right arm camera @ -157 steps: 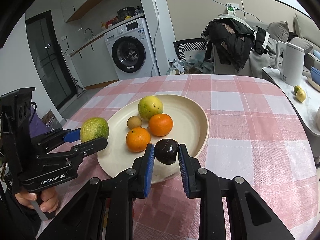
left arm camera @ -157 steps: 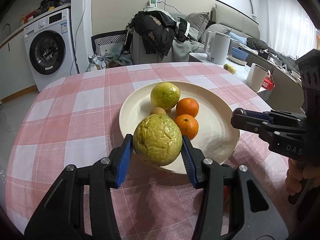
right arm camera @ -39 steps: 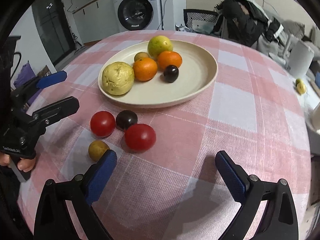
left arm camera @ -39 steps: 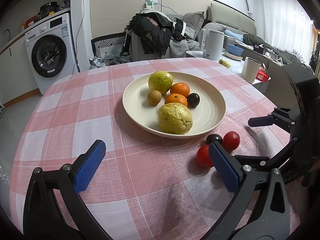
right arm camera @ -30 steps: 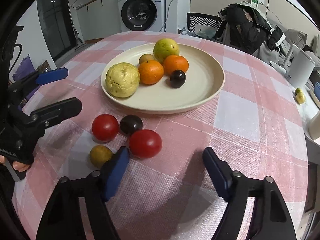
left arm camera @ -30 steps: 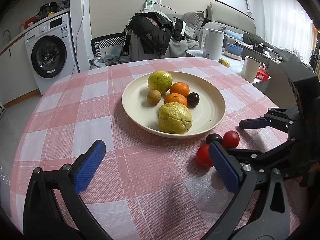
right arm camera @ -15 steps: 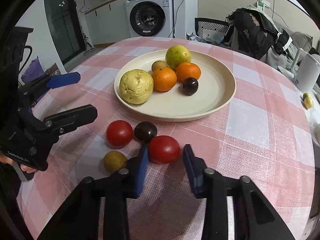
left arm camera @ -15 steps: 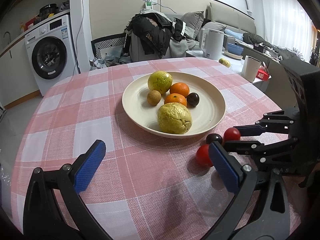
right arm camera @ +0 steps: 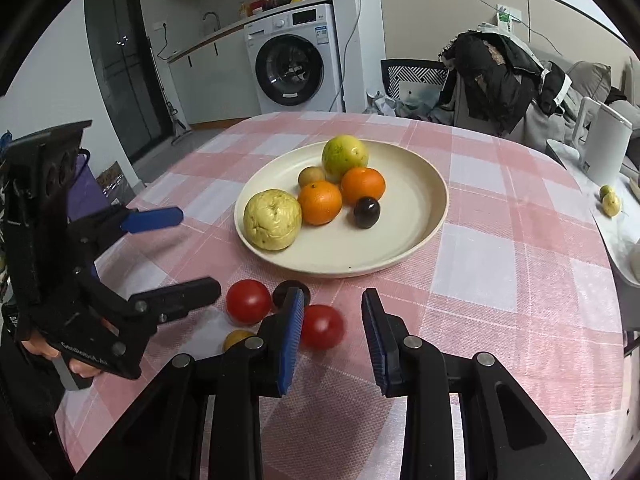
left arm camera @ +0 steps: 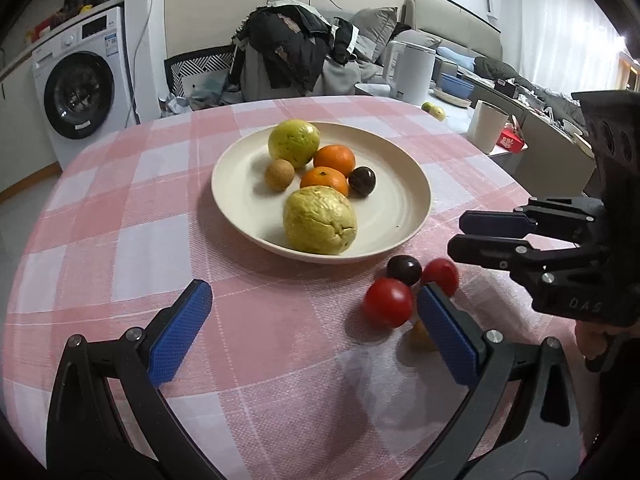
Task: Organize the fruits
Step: 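Grasp a red tomato with the right tool while the left tool grasps another tomato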
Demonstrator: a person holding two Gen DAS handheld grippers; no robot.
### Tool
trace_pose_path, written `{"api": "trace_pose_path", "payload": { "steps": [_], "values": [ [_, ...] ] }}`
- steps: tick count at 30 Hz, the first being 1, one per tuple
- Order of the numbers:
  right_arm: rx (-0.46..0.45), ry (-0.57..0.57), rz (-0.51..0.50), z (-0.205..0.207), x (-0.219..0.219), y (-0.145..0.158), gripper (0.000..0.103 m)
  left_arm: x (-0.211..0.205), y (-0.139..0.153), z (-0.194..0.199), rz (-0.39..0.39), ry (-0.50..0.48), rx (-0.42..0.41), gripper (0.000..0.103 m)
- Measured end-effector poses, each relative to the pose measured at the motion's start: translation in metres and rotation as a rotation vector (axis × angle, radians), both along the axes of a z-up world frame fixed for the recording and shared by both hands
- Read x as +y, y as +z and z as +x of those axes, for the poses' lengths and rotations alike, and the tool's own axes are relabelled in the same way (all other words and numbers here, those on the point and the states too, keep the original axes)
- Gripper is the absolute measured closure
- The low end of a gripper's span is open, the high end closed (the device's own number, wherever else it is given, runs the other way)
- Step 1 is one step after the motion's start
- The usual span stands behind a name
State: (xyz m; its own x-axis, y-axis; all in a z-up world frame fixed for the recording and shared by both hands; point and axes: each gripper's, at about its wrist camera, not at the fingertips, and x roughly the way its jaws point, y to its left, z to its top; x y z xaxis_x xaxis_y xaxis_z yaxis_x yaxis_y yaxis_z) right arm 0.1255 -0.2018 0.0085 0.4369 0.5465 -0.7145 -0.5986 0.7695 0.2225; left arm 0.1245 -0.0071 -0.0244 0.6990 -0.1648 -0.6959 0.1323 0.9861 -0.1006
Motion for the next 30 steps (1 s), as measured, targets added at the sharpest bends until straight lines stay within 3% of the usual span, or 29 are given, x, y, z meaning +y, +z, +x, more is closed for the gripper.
{"api": "trace_pose_path", "payload": {
  "steps": [7,16,24,30],
  "values": [
    [0.044,0.021,-0.009,0.0,-0.003,-0.007,0.071,-0.011,-0.003,0.004,0.003,-0.034,0.024,0.0],
    [0.064,0.063,-0.011,-0.006,-0.006,-0.008,0.06,-0.021,-0.011,0.015,0.023,-0.064,0.069,0.006],
    [0.062,0.075,-0.053,-0.01,0.003,-0.015,0.056,-0.019,-0.017,0.023,-0.019,-0.099,0.113,0.026],
    [0.05,0.083,-0.071,-0.012,0.011,-0.019,0.056,-0.025,-0.017,0.023,-0.052,-0.16,0.121,0.054]
  ]
}}
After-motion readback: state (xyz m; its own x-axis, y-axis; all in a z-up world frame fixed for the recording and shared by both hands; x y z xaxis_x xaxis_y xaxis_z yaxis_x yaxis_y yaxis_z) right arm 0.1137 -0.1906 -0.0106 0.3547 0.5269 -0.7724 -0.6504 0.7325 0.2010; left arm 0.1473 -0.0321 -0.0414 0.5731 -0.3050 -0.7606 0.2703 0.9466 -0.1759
